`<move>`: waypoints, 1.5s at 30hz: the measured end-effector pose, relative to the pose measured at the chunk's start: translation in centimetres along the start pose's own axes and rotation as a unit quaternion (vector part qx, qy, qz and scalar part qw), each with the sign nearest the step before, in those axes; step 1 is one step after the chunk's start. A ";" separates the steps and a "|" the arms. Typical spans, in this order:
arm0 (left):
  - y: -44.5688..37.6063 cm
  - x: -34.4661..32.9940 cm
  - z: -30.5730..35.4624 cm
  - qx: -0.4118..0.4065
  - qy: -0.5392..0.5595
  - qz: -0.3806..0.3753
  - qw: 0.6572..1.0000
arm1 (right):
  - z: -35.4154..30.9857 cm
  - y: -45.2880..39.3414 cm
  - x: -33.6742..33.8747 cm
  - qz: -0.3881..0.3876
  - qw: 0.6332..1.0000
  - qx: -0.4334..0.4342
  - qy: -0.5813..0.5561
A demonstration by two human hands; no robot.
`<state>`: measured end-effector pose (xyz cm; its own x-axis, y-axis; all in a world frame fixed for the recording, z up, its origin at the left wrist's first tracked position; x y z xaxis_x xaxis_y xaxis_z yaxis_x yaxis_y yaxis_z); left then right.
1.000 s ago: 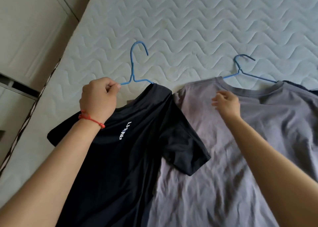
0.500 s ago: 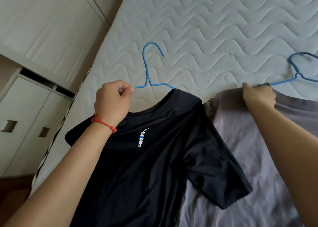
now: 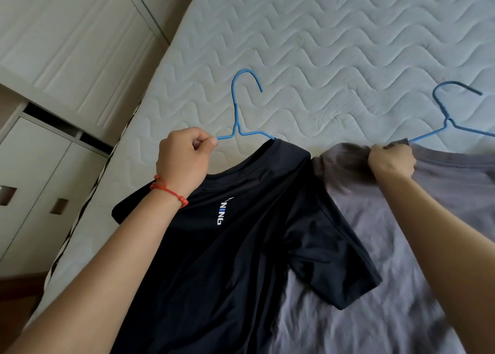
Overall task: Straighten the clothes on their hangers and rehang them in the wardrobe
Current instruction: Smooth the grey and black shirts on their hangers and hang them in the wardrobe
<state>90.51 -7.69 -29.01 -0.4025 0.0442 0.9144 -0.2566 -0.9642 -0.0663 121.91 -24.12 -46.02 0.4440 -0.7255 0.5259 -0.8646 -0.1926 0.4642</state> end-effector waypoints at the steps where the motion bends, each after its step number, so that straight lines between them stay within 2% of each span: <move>1: 0.3 0.1 0.1 -0.001 0.005 -0.004 1.000 | 0.0 0.7 0.3 0.006 1.000 0.002 -0.006; 9: 3.2 4.0 -0.1 -0.022 0.036 -0.008 0.999 | -3.8 7.1 3.3 0.026 0.997 0.059 -0.050; 17: 6.1 13.7 -3.7 -0.013 0.113 0.022 0.993 | -7.9 17.9 5.6 -0.026 0.988 0.125 -0.092; 23: 10.2 23.5 -8.0 -0.022 0.157 0.036 0.987 | -11.6 30.1 7.6 -0.038 0.974 0.207 -0.089; 29: 13.9 36.3 -14.4 0.009 0.234 0.042 0.971 | -17.5 45.9 9.6 -0.054 0.945 0.314 -0.066; 35: 16.4 47.9 -19.0 0.050 0.289 0.001 0.956 | -23.5 60.5 12.2 -0.103 0.917 0.372 -0.097; 38: 17.5 52.0 -20.8 0.076 0.352 -0.044 0.932 | -26.2 66.4 13.5 -0.131 0.906 0.385 -0.114; 42: 19.8 57.0 -21.7 0.121 0.466 -0.091 0.872 | -29.3 71.8 14.7 -0.151 0.899 0.388 -0.137; 45: 20.7 60.5 -21.9 0.116 0.497 -0.090 0.855 | -31.6 74.8 15.2 -0.178 0.893 0.392 -0.127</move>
<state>41.64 -19.23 16.26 -0.9527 0.2859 0.1033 -0.2574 -0.9395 0.2260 71.46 -28.67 19.21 0.7427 -0.6329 0.2187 -0.6221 -0.7730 -0.1245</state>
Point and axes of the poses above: each hand's wrist, its own y-axis away from the middle knuckle, its own x-axis out of the back of the hand, z = x × y, the point moved 7 cm from there along -y, towards the middle knuckle, and after that the axes turned 11 degrees about -y, right-handed, at the moved point
